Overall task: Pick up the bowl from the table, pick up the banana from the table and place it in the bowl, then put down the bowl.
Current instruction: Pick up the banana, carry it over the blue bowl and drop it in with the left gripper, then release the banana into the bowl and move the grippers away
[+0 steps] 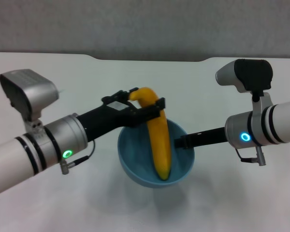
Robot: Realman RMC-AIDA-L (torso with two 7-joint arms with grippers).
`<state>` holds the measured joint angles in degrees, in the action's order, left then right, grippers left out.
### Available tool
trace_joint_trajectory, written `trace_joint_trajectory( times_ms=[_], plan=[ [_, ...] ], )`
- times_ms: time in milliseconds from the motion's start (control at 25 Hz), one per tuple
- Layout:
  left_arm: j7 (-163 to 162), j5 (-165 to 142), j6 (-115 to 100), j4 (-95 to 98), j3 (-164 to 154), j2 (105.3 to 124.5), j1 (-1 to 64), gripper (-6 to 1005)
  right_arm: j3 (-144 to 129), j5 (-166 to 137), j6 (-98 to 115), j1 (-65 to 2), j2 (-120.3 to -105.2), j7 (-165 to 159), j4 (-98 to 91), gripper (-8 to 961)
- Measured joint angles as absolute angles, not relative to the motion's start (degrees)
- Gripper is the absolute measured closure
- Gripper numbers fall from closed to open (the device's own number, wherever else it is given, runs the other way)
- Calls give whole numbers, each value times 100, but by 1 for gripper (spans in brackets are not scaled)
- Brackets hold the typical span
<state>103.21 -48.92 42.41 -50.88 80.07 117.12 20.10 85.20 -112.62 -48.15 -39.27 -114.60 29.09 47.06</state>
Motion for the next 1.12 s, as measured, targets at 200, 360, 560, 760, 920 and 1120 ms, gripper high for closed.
trace_joint_trajectory(
  times_ms=[200, 360, 560, 760, 920, 1120],
  plan=[
    [10215, -4919, 4215, -5099, 8373, 11675, 1825, 118, 8689, -11786, -5015, -4022, -11453, 2681, 4692, 921],
    [10182, -5144, 4211, -5086, 9003, 11653, 1506, 103, 8958, -12176, -5212, -4121, -11451, 2528, 4682, 921],
    [9817, -5901, 4200, -5080, 9766, 11656, 1218, 103, 9472, -12459, -5354, -4415, -11444, 2561, 4362, 921],
    [9691, -6092, 4166, -5080, 9955, 11665, 1165, 103, 9739, -12623, -5318, -4954, -11436, 2658, 3728, 921],
    [9654, -6260, 4049, -5100, 9918, 11671, 1162, 104, 9960, -12624, -5259, -5212, -11434, 2869, 3302, 921],
    [9293, -6952, 3783, -5131, 9879, 11682, 1226, 104, 10043, -12619, -5078, -5685, -11434, 2971, 2752, 920]
  ],
)
